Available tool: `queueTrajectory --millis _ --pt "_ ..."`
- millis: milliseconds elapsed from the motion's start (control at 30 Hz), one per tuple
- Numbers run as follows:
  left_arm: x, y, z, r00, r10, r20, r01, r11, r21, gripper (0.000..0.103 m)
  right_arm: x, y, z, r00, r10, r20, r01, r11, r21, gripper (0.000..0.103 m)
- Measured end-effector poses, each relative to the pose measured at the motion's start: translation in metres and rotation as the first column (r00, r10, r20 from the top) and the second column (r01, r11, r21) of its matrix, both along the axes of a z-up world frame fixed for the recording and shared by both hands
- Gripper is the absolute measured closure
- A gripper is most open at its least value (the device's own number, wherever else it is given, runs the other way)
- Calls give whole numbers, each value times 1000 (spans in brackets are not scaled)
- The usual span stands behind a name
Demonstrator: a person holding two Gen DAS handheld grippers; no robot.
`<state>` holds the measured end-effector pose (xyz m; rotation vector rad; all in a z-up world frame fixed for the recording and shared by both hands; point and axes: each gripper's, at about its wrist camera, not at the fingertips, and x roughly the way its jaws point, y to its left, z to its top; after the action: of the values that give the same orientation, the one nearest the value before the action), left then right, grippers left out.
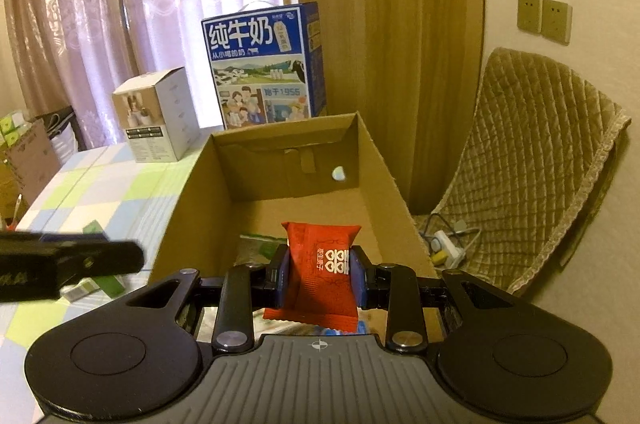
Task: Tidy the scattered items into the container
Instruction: 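Open the left tool to drop the cream box while the right tool releases the packet inside, then withdraw both open tools from the cardboard box back over the table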
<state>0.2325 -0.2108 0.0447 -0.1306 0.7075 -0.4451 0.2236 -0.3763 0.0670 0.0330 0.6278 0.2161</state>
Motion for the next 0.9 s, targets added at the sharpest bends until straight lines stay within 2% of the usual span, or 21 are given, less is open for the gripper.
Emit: queueTrajectory --millis 167,233,267,500,667,900 --pt "-17 21 -4 999 41 -5 -41 999 10 59 5 6 5 1000 29 11 -30 999 40 73" --pt "-22 28 -6 998 55 -10 -55 998 14 58 6 6 7 1000 25 18 -26 999 45 54" --pt "-24 32 -7 998 64 -15 -63 998 12 57 4 6 9 1000 17 26 -18 999 43 51" --pt "-44 50 -15 994 101 -34 -101 995 5 51 -13 4 10 1000 -4 22 3 999 47 43" --pt "-59 60 -18 992 113 -50 -113 994 2 51 -33 5 9 1000 -9 7 9 999 53 38" --pt "-84 78 -13 989 142 -45 -142 990 6 45 -64 25 16 1000 27 -13 -26 999 44 25"
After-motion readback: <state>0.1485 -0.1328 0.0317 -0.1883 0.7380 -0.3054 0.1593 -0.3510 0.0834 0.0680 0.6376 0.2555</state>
